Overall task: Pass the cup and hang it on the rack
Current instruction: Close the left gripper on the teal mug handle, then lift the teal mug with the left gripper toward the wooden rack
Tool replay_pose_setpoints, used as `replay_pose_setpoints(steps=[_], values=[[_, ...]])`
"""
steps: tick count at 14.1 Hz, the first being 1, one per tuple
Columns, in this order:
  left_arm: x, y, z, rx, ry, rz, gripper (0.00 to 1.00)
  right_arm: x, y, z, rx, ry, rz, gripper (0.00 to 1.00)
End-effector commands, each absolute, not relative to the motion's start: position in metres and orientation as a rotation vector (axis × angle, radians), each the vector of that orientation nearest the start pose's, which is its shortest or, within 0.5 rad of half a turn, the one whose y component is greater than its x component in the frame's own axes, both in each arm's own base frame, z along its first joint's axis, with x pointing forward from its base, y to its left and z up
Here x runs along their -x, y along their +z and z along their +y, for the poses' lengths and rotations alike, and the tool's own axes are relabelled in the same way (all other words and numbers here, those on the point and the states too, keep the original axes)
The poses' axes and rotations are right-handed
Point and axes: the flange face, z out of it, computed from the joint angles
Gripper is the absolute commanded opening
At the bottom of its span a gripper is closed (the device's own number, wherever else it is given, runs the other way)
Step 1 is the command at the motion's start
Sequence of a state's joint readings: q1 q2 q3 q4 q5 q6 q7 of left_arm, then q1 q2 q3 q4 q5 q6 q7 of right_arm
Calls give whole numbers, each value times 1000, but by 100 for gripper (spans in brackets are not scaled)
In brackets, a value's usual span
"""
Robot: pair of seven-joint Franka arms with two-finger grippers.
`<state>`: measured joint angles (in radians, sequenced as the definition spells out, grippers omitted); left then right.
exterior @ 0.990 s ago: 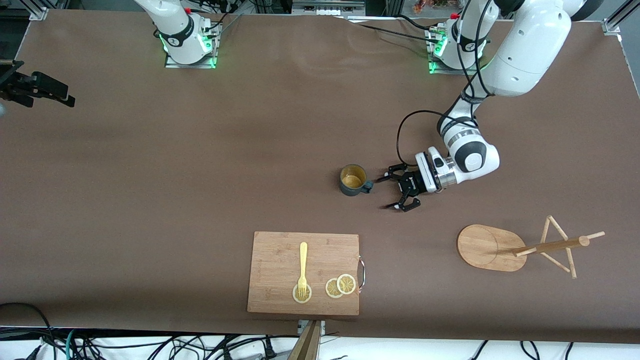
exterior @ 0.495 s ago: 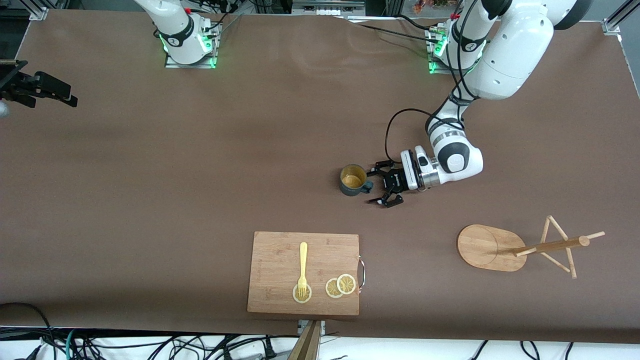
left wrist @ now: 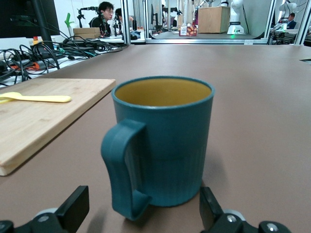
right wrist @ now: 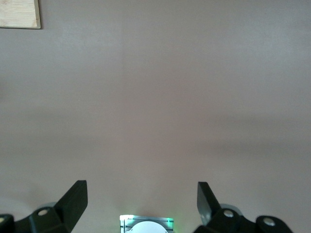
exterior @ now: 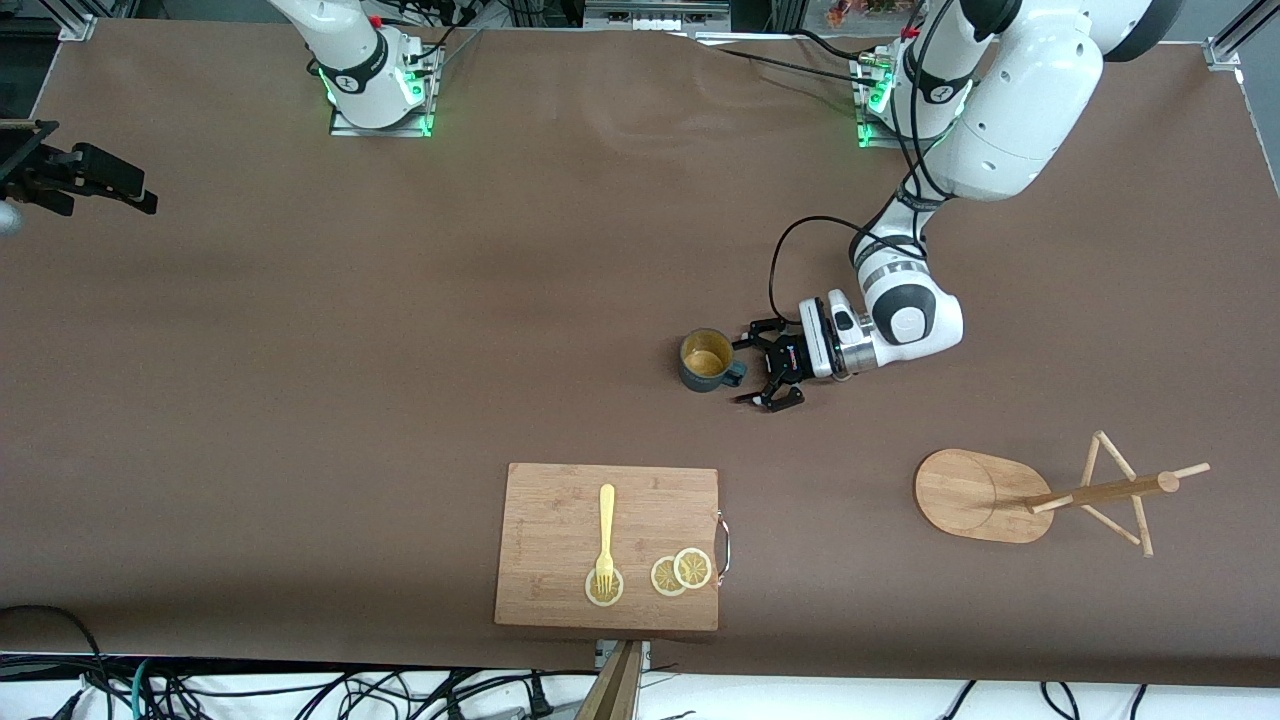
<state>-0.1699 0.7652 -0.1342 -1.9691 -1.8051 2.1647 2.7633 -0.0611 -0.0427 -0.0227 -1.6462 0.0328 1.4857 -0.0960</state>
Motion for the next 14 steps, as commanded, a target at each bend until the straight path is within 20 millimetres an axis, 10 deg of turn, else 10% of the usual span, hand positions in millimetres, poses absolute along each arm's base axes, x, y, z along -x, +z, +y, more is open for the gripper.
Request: replay_pose_setpoints(steps=[1, 2, 7, 14], values=[[-526, 67, -209, -1528, 1216, -1531, 68, -530, 613, -38, 3079, 168, -20, 100], [-525, 66, -209, -1524, 1217, -1534, 38, -530, 613, -38, 3079, 168, -20, 100], [-526, 67, -208, -1524, 1220, -1531, 1, -530, 613, -38, 3079, 170, -20, 100], [-527, 75, -199, -1568, 1190, -1437, 0, -530, 612, -38, 3078, 175, -20, 100]])
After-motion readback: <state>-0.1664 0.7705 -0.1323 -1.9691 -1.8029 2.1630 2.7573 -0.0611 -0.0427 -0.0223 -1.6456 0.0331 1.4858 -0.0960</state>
